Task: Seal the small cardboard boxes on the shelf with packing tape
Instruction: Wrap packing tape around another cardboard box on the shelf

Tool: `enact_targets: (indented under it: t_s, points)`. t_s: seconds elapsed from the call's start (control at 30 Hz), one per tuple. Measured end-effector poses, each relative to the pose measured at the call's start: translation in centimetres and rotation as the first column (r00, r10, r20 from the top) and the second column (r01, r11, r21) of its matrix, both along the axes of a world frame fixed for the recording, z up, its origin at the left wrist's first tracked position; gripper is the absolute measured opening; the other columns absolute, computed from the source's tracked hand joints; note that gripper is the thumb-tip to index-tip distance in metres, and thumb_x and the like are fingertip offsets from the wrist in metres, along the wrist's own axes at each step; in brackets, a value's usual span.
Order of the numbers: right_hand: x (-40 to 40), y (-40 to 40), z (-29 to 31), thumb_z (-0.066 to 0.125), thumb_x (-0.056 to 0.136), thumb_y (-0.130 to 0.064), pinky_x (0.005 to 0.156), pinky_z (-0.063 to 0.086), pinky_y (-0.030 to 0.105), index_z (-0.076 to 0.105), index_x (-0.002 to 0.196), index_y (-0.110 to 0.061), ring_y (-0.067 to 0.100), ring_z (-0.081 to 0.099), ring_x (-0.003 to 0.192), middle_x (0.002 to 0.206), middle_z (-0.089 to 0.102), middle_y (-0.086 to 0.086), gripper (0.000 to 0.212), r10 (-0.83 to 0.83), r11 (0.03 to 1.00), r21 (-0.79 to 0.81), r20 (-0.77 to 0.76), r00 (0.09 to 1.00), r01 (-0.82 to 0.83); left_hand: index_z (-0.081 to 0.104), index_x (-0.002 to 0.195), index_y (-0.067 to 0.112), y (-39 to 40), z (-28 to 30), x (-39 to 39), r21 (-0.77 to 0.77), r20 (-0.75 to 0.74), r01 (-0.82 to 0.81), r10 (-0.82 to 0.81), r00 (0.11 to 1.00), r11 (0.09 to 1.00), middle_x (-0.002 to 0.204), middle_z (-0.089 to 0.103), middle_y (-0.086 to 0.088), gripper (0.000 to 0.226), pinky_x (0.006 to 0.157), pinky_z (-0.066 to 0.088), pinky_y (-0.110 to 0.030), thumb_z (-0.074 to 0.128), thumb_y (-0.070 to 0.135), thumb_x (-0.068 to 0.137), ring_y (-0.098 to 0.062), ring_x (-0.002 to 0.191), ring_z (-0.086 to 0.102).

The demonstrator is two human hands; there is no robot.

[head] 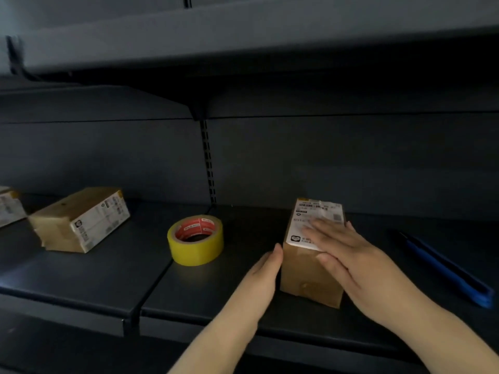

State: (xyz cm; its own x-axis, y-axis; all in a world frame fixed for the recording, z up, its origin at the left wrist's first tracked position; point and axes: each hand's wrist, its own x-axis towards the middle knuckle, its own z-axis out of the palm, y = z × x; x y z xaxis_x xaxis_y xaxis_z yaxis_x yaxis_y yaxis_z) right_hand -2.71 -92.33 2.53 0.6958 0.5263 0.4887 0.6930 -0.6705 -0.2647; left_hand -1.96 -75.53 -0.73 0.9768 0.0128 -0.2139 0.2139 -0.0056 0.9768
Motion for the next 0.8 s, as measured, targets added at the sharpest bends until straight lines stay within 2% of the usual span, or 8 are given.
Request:
enact_targets:
  t_s: [0.17,0.27,0.33,0.43,0.53,0.67,0.73,0.8]
  points:
    - [-0.2,-0.3,-0.8,0.044,0.085,-0.033,0.108,0.004,0.007,0.043,0.131,-0.026,-0.004,0.021,0.130,0.134,0.041,-0.010,0.046,-0.055,0.991,0.128,0.118,0.991,0.040,0.055,0.118,0.005,0.7,0.5,-0.3,-0.558,-0.109,-0.117,0.067,0.992,0.821,0.121,0.058,-0.019,0.040,0.078,0.049,-0.033,0.063,0.010,0.079,-0.028,0.112,0.055]
    - [-0.9,-1.7,-1.4,0.051,0.083,-0.029,0.106,0.016,0.007,0.042,0.132,-0.028,-0.001,0.031,0.129,0.136,0.045,-0.008,0.049,-0.110,0.972,0.217,0.071,0.991,0.093,0.060,0.104,0.005,1.2,1.7,-0.6,-0.671,-0.193,-0.051,-0.109,0.975,0.740,0.113,0.062,-0.020,0.042,0.073,0.050,-0.039,0.069,0.007,0.062,-0.028,0.109,0.057]
    - [-1.7,-2.3,-2.0,0.052,0.085,-0.034,0.103,0.021,0.004,0.042,0.132,-0.029,0.000,0.036,0.127,0.135,0.046,-0.007,0.049,-0.141,0.948,0.296,0.061,0.988,0.117,0.062,0.104,0.003,1.4,1.9,-0.8,-0.690,-0.138,0.015,-0.151,0.979,0.723,0.103,0.070,-0.021,0.044,0.073,0.053,-0.038,0.069,0.004,0.060,-0.030,0.099,0.064]
    - [-2.9,-1.8,-3.3,0.052,0.085,-0.048,0.104,0.022,0.006,0.046,0.131,-0.017,-0.009,0.034,0.128,0.134,0.046,-0.010,0.055,-0.225,0.928,0.340,0.188,0.956,0.151,0.064,0.110,0.019,1.1,2.0,-1.9,-0.505,0.093,0.122,-0.087,0.992,0.854,0.100,0.075,-0.003,0.056,0.074,0.055,-0.031,0.077,0.013,0.056,-0.018,0.092,0.070]
    - [-3.8,-0.6,-3.8,0.052,0.082,-0.048,0.105,0.022,0.006,0.035,0.140,-0.022,-0.010,0.026,0.131,0.144,0.030,-0.026,0.065,-0.317,0.881,0.440,0.278,0.907,0.173,0.060,0.115,0.040,0.6,2.8,-3.1,-0.322,0.365,0.180,-0.053,0.929,0.930,0.117,0.066,0.012,0.066,0.089,0.050,-0.033,0.082,0.028,0.054,-0.009,0.108,0.062]
    - [-3.9,0.3,-3.1,0.046,0.090,-0.049,0.107,0.024,0.012,0.021,0.144,-0.032,-0.005,0.026,0.133,0.147,0.022,-0.022,0.062,-0.331,0.856,0.511,0.420,0.845,0.081,0.051,0.121,0.050,0.8,3.9,-4.3,-0.089,0.652,0.235,-0.122,0.749,0.968,0.131,0.051,0.019,0.070,0.084,0.051,-0.020,0.078,0.035,0.058,-0.004,0.120,0.050]
    - [-3.8,0.4,-2.7,0.049,0.087,-0.053,0.106,0.026,0.012,0.019,0.144,-0.038,-0.005,0.026,0.132,0.145,0.020,-0.025,0.066,-0.343,0.839,0.538,0.411,0.844,0.079,0.046,0.128,0.046,0.8,4.1,-4.8,0.045,0.743,0.173,-0.149,0.652,0.984,0.135,0.045,0.022,0.071,0.091,0.049,-0.027,0.075,0.044,0.063,-0.005,0.128,0.042]
    - [-4.0,0.6,-2.3,0.060,0.078,-0.056,0.099,0.032,0.008,0.025,0.138,-0.048,-0.007,0.030,0.128,0.140,0.025,-0.030,0.071,-0.348,0.760,0.640,0.259,0.901,0.110,0.044,0.130,0.045,0.7,4.3,-5.3,0.194,0.813,0.039,-0.183,0.552,0.980,0.140,0.041,0.020,0.065,0.099,0.042,-0.037,0.065,0.057,0.070,-0.013,0.133,0.036]
